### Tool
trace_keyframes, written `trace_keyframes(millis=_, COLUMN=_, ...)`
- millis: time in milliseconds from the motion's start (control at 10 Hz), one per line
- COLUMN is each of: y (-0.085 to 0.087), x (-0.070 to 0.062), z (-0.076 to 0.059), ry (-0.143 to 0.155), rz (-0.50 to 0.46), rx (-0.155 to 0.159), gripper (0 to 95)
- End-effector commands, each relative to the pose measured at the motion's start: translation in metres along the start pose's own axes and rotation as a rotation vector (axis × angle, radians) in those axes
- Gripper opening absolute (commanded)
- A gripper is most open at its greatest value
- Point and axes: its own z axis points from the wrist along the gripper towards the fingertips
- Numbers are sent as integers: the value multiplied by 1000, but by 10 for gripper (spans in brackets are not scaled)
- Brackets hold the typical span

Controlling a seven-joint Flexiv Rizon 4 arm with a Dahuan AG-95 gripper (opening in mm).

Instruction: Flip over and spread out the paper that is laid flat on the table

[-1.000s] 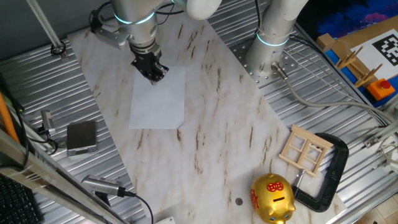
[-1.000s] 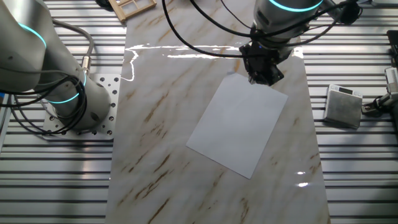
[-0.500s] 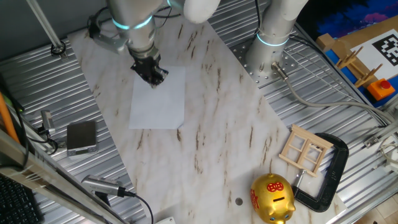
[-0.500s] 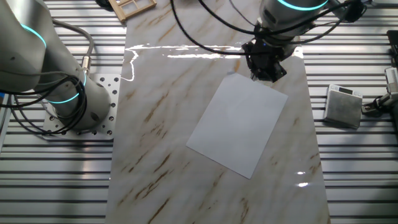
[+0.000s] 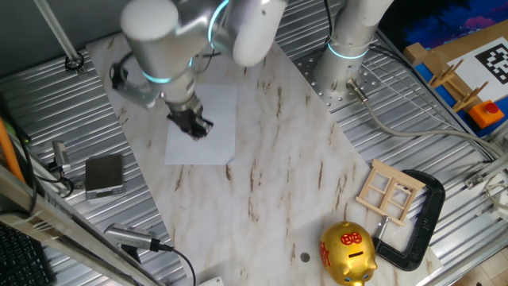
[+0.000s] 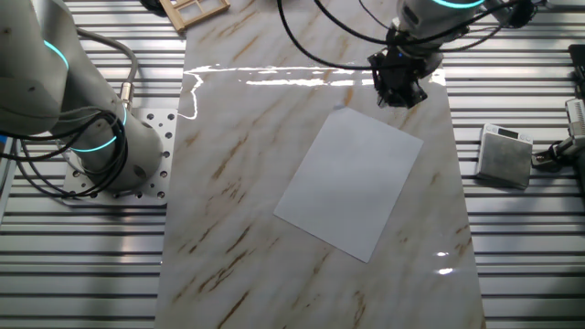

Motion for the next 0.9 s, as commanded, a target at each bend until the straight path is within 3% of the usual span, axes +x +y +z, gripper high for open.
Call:
trace_keyframes(millis=100, y=5, x=-11, z=7, ry=3, rz=23, rx=3, gripper=0)
trace_keyframes(millis=400, y=28, x=-27, z=27, ry=1, rz=63, rx=6, gripper=0)
trace_keyframes(millis=600, y=38, x=-24, z=34, ry=-3, rz=69, rx=6, gripper=0)
trace_keyframes(millis=900, y=39, x=-22, z=35, ry=-10, rz=38, rx=-7, gripper=0)
